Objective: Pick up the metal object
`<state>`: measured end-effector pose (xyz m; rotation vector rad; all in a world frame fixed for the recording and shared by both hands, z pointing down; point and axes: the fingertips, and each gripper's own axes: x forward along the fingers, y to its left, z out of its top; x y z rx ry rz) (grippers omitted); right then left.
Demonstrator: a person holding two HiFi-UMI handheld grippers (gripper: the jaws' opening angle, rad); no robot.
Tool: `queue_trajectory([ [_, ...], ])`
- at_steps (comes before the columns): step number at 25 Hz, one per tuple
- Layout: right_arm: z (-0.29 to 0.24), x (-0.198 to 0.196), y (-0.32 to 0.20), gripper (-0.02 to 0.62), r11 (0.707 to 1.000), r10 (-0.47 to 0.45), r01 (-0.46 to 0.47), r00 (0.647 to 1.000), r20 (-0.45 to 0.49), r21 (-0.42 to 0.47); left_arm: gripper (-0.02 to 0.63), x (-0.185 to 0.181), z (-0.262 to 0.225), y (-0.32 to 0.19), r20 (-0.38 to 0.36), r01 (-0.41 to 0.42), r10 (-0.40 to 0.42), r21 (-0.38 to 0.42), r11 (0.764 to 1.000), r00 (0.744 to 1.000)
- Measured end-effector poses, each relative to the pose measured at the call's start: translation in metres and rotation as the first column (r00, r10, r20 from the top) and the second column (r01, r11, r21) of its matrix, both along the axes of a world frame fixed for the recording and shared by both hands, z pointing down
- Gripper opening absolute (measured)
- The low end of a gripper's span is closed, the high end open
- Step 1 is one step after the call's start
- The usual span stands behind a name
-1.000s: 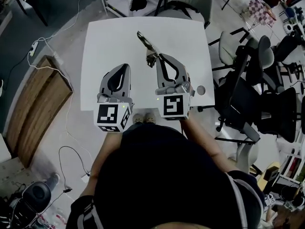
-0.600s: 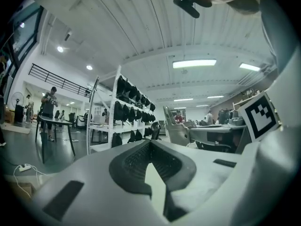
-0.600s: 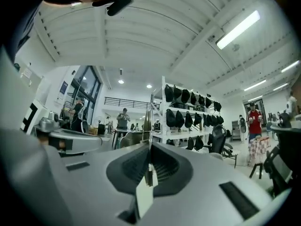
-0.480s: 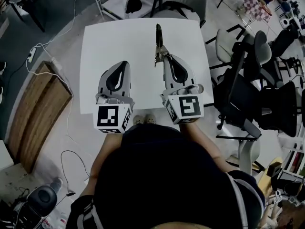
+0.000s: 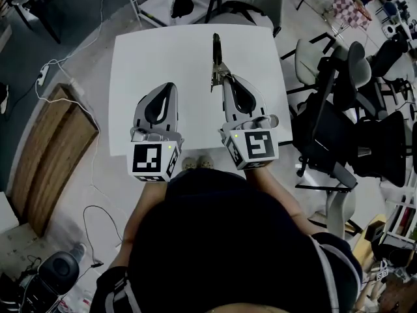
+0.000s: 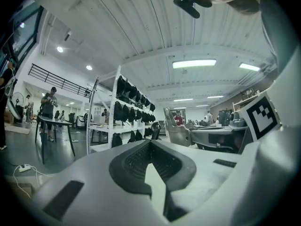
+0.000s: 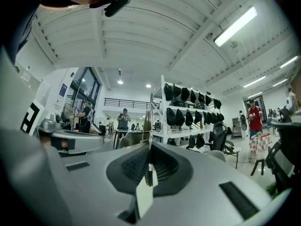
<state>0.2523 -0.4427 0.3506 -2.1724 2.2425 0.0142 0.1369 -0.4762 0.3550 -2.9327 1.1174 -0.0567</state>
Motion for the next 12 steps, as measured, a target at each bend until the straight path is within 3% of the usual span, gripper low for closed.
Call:
queue_trajectory([
  [12,0.0039,-0.0007,0.0034,0.028,1.000,-0.009,0.008,1.000,-0.003,-0.012,0.021,0.0010,0.0013,0.0019,0.001,0.002,-0.002,0.001,1.000,1.000],
])
